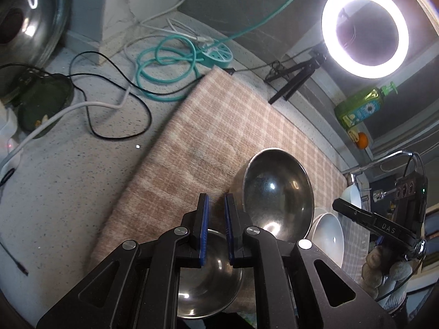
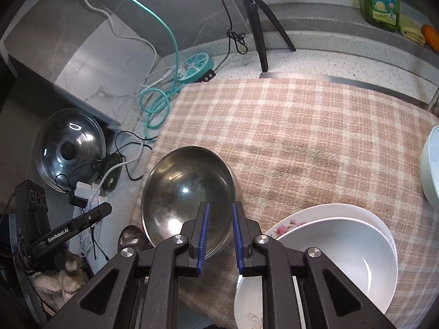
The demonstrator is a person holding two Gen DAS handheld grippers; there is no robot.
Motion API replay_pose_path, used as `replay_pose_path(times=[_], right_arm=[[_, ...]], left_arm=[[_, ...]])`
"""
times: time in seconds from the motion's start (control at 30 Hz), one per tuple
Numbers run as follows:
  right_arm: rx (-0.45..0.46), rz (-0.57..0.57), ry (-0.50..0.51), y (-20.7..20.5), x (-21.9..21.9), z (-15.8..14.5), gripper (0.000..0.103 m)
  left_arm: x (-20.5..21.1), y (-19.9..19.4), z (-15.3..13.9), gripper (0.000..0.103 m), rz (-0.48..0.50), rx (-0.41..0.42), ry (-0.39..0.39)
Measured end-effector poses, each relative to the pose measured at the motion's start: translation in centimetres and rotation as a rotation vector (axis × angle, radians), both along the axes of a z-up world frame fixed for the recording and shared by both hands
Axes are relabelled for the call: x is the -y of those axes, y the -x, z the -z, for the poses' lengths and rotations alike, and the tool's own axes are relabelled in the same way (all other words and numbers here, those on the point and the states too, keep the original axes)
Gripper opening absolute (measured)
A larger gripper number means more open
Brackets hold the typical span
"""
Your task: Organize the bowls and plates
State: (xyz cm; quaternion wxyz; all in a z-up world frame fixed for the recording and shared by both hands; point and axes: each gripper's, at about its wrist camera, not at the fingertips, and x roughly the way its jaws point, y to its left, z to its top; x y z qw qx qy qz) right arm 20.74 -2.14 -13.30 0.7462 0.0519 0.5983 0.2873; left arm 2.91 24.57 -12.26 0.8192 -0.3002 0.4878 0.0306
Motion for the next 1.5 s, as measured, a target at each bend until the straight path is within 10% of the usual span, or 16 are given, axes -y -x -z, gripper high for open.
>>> replay_pose_path(times=[0.67, 1.5], right_arm=[[0.149, -0.181, -0.026, 12.0, -5.4, -1.0, 0.015], [0.082, -0.220, 0.051, 13.0, -9.2, 4.2, 0.015]], left_arm=[[-1.3, 7.3, 2.0, 0.009, -0.080, 0.008, -0.004], [-1.1, 7.2, 5.0, 0.009, -0.037, -0.066, -0.020]])
